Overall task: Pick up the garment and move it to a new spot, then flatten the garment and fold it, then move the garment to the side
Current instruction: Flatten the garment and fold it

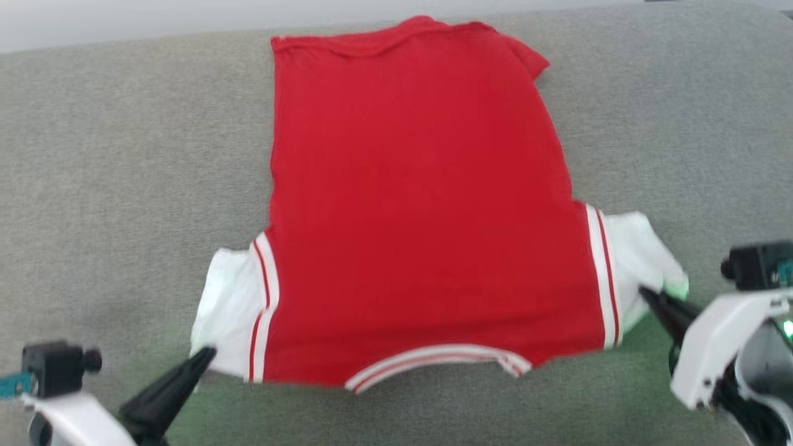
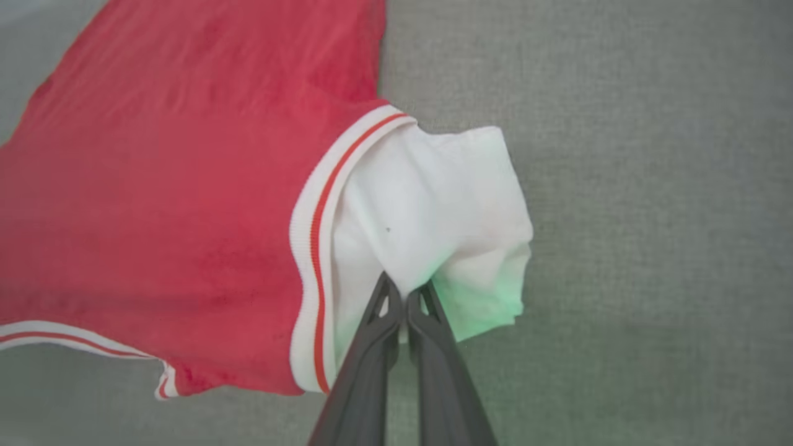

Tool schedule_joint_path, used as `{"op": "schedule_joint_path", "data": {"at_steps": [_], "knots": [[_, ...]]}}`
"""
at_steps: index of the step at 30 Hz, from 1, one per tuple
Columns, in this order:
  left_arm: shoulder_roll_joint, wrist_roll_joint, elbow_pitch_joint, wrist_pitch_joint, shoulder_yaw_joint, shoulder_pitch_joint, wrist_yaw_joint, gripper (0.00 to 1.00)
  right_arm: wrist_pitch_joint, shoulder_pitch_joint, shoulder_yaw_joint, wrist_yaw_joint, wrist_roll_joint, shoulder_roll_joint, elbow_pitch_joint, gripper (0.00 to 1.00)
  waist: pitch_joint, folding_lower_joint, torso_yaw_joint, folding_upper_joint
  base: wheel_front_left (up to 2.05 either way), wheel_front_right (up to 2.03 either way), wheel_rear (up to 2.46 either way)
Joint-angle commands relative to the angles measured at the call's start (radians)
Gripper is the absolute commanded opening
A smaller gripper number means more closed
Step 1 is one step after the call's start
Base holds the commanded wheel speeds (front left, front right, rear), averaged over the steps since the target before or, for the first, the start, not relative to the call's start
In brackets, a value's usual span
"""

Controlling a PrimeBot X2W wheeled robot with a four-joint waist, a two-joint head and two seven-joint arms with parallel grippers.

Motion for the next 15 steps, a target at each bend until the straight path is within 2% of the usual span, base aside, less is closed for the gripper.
{"op": "schedule_joint_path", "data": {"at_steps": [1,7,11,15], "knots": [[0.02,0.011,-0.015,-0.005,0.021,0.052,0.003,0.0,0.033,0.05,-0.009,-0.002,0.002,-0.006,-0.042,0.0,-0.001,0.0,0.009,0.0,0.0,0.0,0.0],[0.045,0.027,-0.051,-0.005,0.066,0.169,0.003,0.0,0.128,0.175,-0.031,-0.002,0.022,0.0,-0.159,0.0,0.008,0.0,0.024,0.0,0.0,0.0,0.0],[0.005,0.061,-0.031,-0.005,0.074,0.192,0.003,0.0,0.136,0.201,-0.046,-0.002,-0.002,0.017,-0.183,0.0,0.013,0.0,0.031,0.0,0.0,0.0,0.0],[-0.044,0.088,-0.003,-0.005,0.041,0.156,0.003,0.0,0.12,0.168,-0.034,-0.002,-0.012,0.03,-0.135,0.0,0.018,0.0,0.034,0.0,0.0,0.0,0.0]]}}
